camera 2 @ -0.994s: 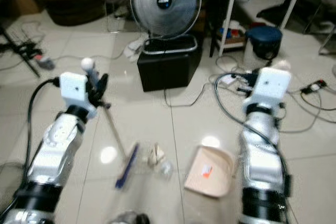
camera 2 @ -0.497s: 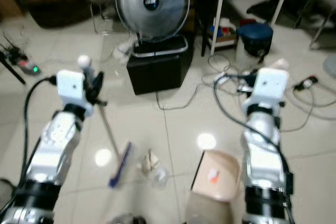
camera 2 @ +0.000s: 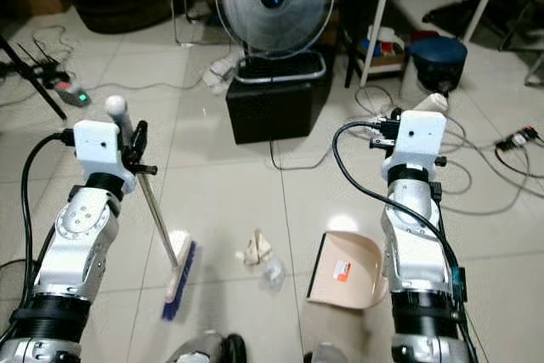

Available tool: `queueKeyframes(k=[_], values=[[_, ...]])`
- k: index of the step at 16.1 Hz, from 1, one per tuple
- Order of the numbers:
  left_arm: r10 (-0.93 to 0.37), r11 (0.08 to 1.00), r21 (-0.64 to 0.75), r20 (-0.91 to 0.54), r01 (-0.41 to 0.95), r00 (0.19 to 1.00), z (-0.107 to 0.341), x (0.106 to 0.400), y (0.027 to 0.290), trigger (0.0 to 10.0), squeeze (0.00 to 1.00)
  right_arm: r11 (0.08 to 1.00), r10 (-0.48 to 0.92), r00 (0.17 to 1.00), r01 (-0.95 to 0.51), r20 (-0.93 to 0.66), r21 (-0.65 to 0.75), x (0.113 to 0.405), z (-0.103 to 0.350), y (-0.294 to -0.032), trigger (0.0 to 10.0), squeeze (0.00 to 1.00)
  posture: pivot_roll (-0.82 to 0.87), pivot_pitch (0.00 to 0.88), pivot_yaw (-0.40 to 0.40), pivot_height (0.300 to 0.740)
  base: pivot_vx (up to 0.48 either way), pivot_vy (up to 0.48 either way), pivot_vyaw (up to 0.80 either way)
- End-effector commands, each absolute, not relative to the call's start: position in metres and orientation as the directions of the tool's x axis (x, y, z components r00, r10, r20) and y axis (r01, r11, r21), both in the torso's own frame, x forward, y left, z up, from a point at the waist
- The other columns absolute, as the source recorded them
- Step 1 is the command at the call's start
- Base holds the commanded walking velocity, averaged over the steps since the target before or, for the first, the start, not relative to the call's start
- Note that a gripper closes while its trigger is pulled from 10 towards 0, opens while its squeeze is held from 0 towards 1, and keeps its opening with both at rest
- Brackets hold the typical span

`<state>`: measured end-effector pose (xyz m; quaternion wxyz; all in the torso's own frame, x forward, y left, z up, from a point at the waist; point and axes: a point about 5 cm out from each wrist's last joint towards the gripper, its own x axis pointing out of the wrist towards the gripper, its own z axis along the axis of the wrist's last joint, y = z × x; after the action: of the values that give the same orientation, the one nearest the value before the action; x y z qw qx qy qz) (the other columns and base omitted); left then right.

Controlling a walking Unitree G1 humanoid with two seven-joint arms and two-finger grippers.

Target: Sweep floor

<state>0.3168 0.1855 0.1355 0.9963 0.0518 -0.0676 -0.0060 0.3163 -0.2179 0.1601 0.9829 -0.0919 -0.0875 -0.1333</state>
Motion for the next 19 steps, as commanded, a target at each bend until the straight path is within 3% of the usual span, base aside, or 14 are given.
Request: queueKeyframes(k=[1, 7, 9, 11, 16, 19], values=[[0.001, 0.996, 0.091, 0.195, -0.019, 0.981, 0.145, 0.319, 0.188, 10.0, 0.00, 0.945, -0.224, 0.939, 0.275, 0.260, -0.179, 0.320, 0.172, -0.217, 10.0, 0.00, 0.00, 0.199, 0.105, 0.740, 0.000, 0.000, 0.00], [-0.063, 0.991, 0.124, 0.200, 0.039, 0.978, 0.145, 0.327, 0.179, 10.0, 0.00, 0.945, -0.072, 0.952, 0.161, 0.299, -0.285, 0.340, 0.162, -0.202, 10.0, 0.00, 0.06, 0.291, 0.121, 0.740, 0.000, 0.000, 0.00], [-0.089, 0.989, 0.133, 0.195, 0.063, 0.977, 0.143, 0.328, 0.175, 10.0, 0.00, 0.948, -0.007, 0.949, 0.107, 0.315, -0.301, 0.347, 0.161, -0.184, 10.0, 0.00, 0.08, 0.305, 0.129, 0.740, 0.000, 0.000, 0.00], [-0.119, 0.987, 0.126, 0.181, 0.097, 0.976, 0.136, 0.328, 0.167, 10.0, 0.00, 0.952, 0.092, 0.937, 0.017, 0.337, -0.306, 0.350, 0.155, -0.150, 10.0, 0.00, 0.08, 0.313, 0.138, 0.740, 0.000, 0.000, 0.00], [-0.176, 0.982, 0.092, 0.169, 0.162, 0.970, 0.130, 0.332, 0.150, 10.0, 0.00, 0.966, 0.139, 0.934, -0.055, 0.329, -0.254, 0.342, 0.132, -0.107, 10.0, 0.00, 0.09, 0.317, 0.156, 0.740, 0.000, 0.000, 0.00], [-0.193, 0.980, -0.013, 0.173, 0.198, 0.966, 0.127, 0.336, 0.138, 10.0, 0.00, 0.963, 0.185, 0.935, -0.110, 0.303, -0.247, 0.337, 0.120, -0.093, 10.0, 0.00, 0.09, 0.312, 0.157, 0.740, 0.000, 0.000, 0.00]])
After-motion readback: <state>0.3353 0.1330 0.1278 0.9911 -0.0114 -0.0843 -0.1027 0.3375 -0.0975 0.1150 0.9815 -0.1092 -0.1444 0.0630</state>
